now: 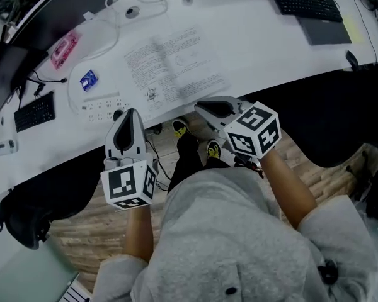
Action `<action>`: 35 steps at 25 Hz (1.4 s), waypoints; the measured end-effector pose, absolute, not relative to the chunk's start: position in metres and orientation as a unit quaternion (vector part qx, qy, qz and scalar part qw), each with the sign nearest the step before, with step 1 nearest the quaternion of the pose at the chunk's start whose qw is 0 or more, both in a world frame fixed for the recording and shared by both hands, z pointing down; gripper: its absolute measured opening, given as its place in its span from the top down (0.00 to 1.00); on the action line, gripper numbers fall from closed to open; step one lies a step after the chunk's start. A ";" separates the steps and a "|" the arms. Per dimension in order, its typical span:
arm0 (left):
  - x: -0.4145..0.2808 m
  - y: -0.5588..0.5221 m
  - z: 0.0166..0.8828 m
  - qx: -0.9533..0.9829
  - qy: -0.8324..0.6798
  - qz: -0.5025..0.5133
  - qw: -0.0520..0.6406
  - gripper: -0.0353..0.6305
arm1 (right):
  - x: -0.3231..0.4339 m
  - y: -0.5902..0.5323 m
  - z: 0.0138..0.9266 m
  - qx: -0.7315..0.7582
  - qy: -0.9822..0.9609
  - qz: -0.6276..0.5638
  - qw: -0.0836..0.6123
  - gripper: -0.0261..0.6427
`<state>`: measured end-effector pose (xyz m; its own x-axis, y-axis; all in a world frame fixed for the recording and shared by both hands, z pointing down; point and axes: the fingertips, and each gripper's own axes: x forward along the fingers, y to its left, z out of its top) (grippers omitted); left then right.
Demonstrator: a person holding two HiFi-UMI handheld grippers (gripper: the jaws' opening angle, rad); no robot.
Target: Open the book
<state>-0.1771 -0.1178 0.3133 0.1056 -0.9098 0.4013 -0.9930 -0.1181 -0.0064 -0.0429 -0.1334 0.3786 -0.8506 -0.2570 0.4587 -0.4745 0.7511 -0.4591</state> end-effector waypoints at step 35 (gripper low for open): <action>-0.076 0.000 0.237 0.766 -0.634 0.095 0.051 0.94 | 0.160 -0.061 0.239 0.409 -0.904 0.112 0.058 0.89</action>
